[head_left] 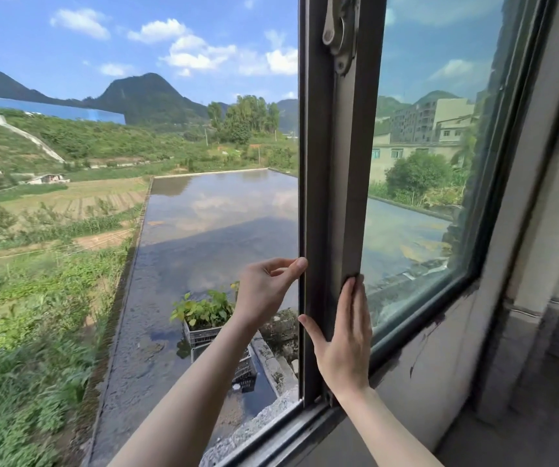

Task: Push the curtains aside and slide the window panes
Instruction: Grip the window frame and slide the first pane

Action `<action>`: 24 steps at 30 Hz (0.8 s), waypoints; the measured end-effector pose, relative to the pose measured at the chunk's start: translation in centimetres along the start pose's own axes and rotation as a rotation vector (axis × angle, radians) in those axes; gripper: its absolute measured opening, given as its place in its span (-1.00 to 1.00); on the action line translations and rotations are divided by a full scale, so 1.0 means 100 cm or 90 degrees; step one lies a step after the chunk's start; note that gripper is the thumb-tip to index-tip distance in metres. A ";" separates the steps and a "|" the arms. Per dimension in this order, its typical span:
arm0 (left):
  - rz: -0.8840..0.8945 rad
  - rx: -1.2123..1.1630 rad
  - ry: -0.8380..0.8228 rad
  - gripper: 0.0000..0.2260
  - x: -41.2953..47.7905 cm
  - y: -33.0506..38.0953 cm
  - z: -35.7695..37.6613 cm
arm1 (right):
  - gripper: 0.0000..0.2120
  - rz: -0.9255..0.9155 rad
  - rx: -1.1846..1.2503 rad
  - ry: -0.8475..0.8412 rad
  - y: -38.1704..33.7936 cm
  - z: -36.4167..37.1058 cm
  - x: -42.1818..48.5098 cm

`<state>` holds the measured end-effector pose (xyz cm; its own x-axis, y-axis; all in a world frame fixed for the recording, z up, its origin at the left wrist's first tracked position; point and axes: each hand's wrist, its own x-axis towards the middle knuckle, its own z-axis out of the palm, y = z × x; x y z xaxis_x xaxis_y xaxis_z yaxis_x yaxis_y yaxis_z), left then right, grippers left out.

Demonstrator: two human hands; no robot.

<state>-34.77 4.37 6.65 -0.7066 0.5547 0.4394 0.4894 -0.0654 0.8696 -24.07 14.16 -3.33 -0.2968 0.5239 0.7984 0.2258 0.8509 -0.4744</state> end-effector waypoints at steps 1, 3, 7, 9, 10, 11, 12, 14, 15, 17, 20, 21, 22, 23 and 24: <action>-0.003 -0.001 0.009 -0.56 0.001 0.000 0.005 | -0.12 -0.004 0.004 0.006 0.002 0.001 0.000; -0.003 -0.005 0.025 -0.63 0.001 0.000 0.012 | -0.16 -0.015 0.012 0.015 0.005 0.002 0.001; -0.001 -0.022 0.038 -0.70 0.002 0.001 0.022 | -0.24 -0.028 0.020 0.020 0.009 0.003 0.002; -0.017 -0.042 0.026 -0.71 0.004 -0.001 0.024 | -0.26 -0.023 0.032 0.024 0.010 0.004 0.002; -0.023 -0.056 0.018 -0.70 0.005 -0.003 0.025 | -0.26 -0.024 0.044 0.027 0.011 0.005 0.002; -0.030 -0.072 0.009 -0.69 0.006 -0.004 0.025 | -0.25 -0.027 0.057 0.032 0.011 0.006 0.002; -0.037 -0.090 -0.003 -0.67 0.006 -0.006 0.026 | -0.25 -0.027 0.070 0.037 0.012 0.007 0.002; -0.053 -0.121 -0.024 -0.65 0.008 -0.009 0.027 | -0.24 -0.025 0.084 0.042 0.013 0.009 0.003; -0.057 -0.126 -0.030 -0.65 0.008 -0.009 0.027 | -0.25 -0.024 0.087 0.044 0.013 0.009 0.003; -0.060 -0.122 -0.034 -0.65 0.010 -0.010 0.028 | -0.26 -0.026 0.088 0.048 0.014 0.011 0.002; -0.060 -0.119 -0.033 -0.65 0.011 -0.010 0.030 | -0.29 -0.030 0.078 0.060 0.015 0.013 0.003; -0.058 -0.118 -0.033 -0.65 0.012 -0.009 0.031 | -0.30 -0.029 0.072 0.062 0.015 0.013 0.003; -0.058 -0.122 -0.034 -0.64 0.012 -0.009 0.032 | -0.31 -0.028 0.067 0.063 0.015 0.013 0.002; -0.059 -0.129 -0.036 -0.64 0.012 -0.009 0.033 | -0.33 -0.029 0.062 0.064 0.016 0.013 0.002; -0.062 -0.137 -0.038 -0.64 0.013 -0.009 0.034 | -0.34 -0.030 0.058 0.066 0.016 0.013 0.002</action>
<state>-34.39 7.94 5.66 -0.7107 0.6143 0.3430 0.2962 -0.1810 0.9378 -24.96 15.66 -4.38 -0.2069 0.4802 0.8524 0.1273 0.8771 -0.4632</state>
